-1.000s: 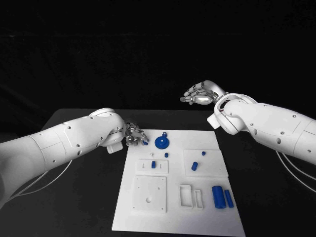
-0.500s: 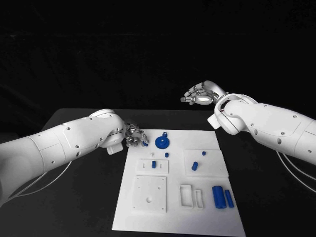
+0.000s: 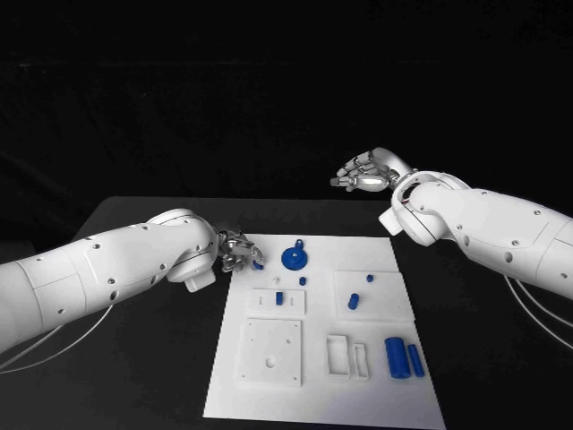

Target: Assemble the parts on the task board

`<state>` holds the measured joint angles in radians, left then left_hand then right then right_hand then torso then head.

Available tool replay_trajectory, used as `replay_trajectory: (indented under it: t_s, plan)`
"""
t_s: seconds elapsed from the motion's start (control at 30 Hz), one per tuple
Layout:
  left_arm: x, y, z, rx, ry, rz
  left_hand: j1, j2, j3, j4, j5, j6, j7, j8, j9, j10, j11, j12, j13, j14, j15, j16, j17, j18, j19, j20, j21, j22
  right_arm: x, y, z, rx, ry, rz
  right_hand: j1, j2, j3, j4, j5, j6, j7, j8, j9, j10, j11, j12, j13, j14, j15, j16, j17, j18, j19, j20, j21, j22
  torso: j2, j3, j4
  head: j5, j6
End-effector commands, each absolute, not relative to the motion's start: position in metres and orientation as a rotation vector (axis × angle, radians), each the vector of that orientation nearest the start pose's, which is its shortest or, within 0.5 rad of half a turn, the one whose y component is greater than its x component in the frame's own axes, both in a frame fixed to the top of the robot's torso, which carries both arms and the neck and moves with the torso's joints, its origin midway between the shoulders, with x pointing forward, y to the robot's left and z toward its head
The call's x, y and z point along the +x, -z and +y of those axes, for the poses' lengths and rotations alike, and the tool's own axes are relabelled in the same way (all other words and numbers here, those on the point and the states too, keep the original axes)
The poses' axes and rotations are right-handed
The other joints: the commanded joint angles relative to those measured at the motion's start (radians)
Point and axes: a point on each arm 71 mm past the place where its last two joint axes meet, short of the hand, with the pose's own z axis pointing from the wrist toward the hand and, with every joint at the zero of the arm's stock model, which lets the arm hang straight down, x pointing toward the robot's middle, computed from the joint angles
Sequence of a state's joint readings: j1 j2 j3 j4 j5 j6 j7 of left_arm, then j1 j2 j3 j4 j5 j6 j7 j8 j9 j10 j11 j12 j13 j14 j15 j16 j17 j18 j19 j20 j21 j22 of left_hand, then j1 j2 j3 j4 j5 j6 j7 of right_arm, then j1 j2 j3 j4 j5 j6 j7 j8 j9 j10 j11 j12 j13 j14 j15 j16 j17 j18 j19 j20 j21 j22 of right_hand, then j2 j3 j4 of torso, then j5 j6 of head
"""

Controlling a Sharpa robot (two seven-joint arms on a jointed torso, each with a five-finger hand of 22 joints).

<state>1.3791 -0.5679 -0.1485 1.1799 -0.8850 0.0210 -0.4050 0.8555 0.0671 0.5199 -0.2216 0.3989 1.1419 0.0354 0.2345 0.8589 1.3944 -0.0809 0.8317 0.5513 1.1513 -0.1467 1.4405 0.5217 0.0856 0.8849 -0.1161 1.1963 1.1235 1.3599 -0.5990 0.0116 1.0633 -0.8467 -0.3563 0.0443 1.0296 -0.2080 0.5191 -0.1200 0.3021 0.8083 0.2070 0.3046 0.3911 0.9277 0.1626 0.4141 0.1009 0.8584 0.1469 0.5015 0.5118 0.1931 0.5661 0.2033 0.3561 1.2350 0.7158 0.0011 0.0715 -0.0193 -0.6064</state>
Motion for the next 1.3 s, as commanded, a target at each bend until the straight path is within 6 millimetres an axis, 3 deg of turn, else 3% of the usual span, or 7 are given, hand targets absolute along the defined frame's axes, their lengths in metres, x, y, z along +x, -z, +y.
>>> replay_trajectory:
  t_s: [0.03, 0.33, 0.5, 0.73, 1.3]
  plan:
    - [0.55, 0.174, 0.172, -0.333, 0.541, 2.076, -0.011, 0.002, 0.042, -0.049, 0.021, 0.07, -0.028, 0.042, 0.002, 0.022, -0.021, 0.005, 0.003, 0.06, -0.054, 0.003, 0.001, -0.012, 0.007, -0.136, 0.002, -0.001, 0.593, 0.103, -0.221, 0.418, -0.858, 1.48, -0.01, 0.0, -0.004, 0.001, 0.004, -0.008, -0.002, 0.001, -0.001, 0.005, -0.001, -0.004, -0.002, -0.007, -0.002, -0.002, -0.001, -0.005, -0.007, 0.003, -0.006, 0.002, -0.001, 0.0008, 0.002, 0.002, -0.002]
    - [0.526, 0.171, 0.172, -0.275, 0.564, 2.055, -0.022, -0.002, 0.046, -0.056, 0.037, 0.089, -0.036, 0.055, 0.008, 0.032, -0.028, 0.029, 0.015, 0.073, -0.06, 0.019, 0.012, -0.01, 0.02, -0.137, 0.002, 0.0, 0.593, 0.104, -0.225, 0.423, -0.853, 1.482, -0.011, 0.0, -0.004, 0.001, 0.004, -0.008, -0.002, 0.001, -0.001, 0.005, -0.001, -0.004, -0.003, -0.007, -0.002, -0.002, -0.002, -0.005, -0.008, 0.003, -0.006, 0.002, -0.001, 0.0, 0.0013, 0.009, -0.004]
    - [0.512, 0.176, 0.173, -0.253, 0.56, 2.05, -0.026, -0.007, 0.051, -0.06, 0.078, 0.098, -0.043, 0.07, 0.015, 0.033, -0.035, 0.054, 0.028, 0.08, -0.066, 0.033, 0.022, -0.007, 0.032, -0.14, 0.007, 0.004, 0.593, 0.105, -0.227, 0.425, -0.849, 1.482, -0.011, 0.0, -0.004, 0.001, 0.005, -0.009, -0.002, 0.001, -0.001, 0.005, -0.001, -0.004, -0.003, -0.008, -0.001, -0.002, -0.002, -0.005, -0.008, 0.003, -0.007, 0.002, 0.0, -0.0007, 0.0008, 0.01, -0.006]
    - [0.494, 0.182, 0.171, -0.177, 0.531, 2.055, -0.026, -0.008, 0.051, -0.061, 0.085, 0.1, -0.045, 0.076, 0.017, 0.032, -0.037, 0.064, 0.033, 0.082, -0.069, 0.037, 0.026, -0.005, 0.037, -0.141, 0.01, 0.007, 0.592, 0.105, -0.228, 0.427, -0.849, 1.482, -0.011, -0.001, -0.005, 0.001, 0.006, -0.009, -0.002, 0.002, -0.001, 0.005, -0.001, -0.004, -0.004, -0.008, -0.001, -0.002, -0.002, -0.005, -0.008, 0.003, -0.007, 0.003, 0.0, -0.0001, 0.0016, 0.011, -0.013]
    - [0.483, 0.193, 0.168, -0.127, 0.514, 2.059, -0.033, -0.008, 0.052, -0.058, 0.101, 0.107, -0.05, 0.093, 0.023, 0.032, -0.042, 0.093, 0.047, 0.088, -0.075, 0.054, 0.037, -0.002, 0.046, -0.144, 0.016, 0.014, 0.592, 0.106, -0.226, 0.425, -0.853, 1.485, -0.011, -0.001, -0.005, 0.001, 0.007, -0.009, -0.002, 0.002, -0.002, 0.005, -0.001, -0.005, -0.005, -0.008, -0.001, -0.002, -0.003, -0.005, -0.008, 0.003, -0.008, 0.004, 0.001, -0.0005, -0.0001, 0.018, -0.017]
